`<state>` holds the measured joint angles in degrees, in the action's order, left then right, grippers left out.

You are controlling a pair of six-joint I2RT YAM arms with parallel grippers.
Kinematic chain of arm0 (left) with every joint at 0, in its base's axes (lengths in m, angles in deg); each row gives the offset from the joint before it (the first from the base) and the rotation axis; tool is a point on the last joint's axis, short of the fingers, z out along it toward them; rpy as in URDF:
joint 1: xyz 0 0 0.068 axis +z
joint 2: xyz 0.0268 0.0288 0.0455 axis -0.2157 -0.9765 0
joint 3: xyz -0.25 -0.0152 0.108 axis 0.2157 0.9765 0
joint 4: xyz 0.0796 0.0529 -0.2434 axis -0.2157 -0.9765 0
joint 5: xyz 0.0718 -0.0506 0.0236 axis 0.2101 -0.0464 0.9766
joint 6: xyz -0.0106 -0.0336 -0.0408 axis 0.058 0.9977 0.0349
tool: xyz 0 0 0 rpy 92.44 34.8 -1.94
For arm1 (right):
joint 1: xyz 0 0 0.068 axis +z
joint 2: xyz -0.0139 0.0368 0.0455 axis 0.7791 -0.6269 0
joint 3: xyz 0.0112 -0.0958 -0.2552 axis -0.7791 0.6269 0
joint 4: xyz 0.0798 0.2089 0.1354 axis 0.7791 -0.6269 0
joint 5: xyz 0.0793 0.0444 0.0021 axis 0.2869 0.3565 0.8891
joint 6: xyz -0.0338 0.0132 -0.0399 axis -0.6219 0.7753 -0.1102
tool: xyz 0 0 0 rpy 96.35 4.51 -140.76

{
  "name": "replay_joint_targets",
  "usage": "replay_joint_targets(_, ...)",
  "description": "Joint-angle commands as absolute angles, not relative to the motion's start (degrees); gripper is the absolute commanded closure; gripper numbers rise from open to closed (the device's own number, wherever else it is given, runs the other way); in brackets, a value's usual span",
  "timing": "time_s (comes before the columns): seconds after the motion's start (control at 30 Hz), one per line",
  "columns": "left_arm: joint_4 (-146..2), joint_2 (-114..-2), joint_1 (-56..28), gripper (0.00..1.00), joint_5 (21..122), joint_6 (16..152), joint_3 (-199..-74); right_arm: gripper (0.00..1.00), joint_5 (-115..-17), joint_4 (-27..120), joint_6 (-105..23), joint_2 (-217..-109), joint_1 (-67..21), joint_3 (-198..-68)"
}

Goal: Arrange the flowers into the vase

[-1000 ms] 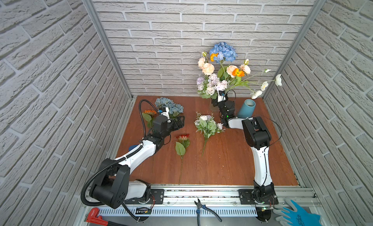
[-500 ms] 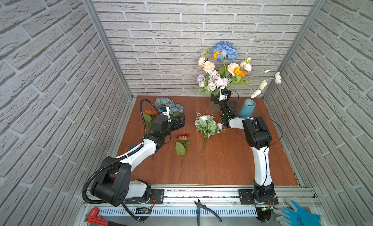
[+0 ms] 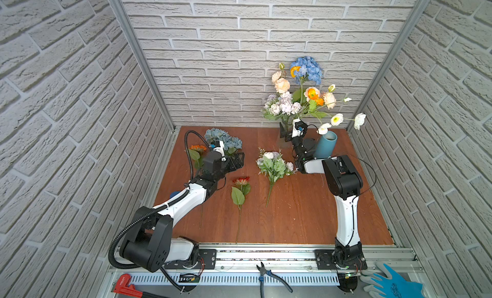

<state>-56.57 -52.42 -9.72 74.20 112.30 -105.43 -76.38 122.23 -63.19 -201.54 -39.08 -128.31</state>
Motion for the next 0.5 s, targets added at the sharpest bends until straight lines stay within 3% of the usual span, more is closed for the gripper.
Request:
replay_joint_targets(0.0, -54.31, -51.26, -9.56, 0.02, 73.8, 112.18, -106.44, 0.02, -76.55, 126.58, -62.07, -197.62, -38.84, -126.03)
replay_joint_targets(0.47, -53.84, -48.86, -9.9, 0.02, 74.07, 112.18, -105.08, 0.02, -76.85, 126.69, -61.82, -188.94, -38.44, -112.42)
